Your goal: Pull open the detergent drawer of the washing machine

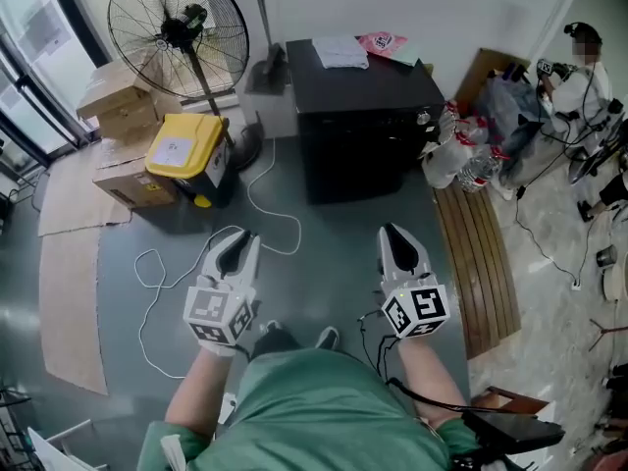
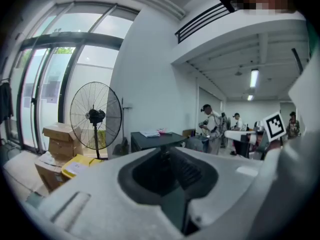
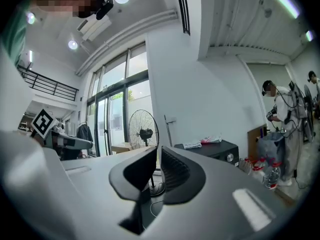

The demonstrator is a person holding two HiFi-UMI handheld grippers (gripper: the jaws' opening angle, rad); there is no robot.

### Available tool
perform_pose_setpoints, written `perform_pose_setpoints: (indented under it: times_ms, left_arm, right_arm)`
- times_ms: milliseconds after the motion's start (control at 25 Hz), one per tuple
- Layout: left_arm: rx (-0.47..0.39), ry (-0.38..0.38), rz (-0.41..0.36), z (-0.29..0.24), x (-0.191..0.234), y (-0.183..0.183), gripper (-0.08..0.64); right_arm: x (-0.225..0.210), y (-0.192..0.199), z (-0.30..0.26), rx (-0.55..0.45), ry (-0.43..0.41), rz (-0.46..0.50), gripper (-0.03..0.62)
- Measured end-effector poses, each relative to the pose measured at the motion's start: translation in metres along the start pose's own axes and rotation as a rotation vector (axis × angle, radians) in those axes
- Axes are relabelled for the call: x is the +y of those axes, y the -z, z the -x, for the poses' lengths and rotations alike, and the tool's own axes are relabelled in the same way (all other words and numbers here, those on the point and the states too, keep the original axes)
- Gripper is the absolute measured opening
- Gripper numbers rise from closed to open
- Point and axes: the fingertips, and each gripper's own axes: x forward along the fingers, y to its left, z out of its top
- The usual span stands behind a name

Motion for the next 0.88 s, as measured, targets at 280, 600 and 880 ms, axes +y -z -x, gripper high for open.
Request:
perform_pose_setpoints:
  times_ms: [280,600,880]
  left_arm:
    - [0.021,-0.001,0.008,-0.026,-0.001,0.000,0.057]
    - [0.028,0.051,0.038,-0.064,0.015,0.007,0.077]
    - [0.026,0.116,0.076,-0.126,0.039,0.002,0.098]
  right_arm:
    - [-0.021,0.003,-0.015,0.022,-0.007,-0.013,0.035]
    - [-0.039,0.008,-0.041,0.039,0.023,-0.019,0.035]
    - [-0.070,0.008,-0.089,0.069,0.078,-0.025,0.035]
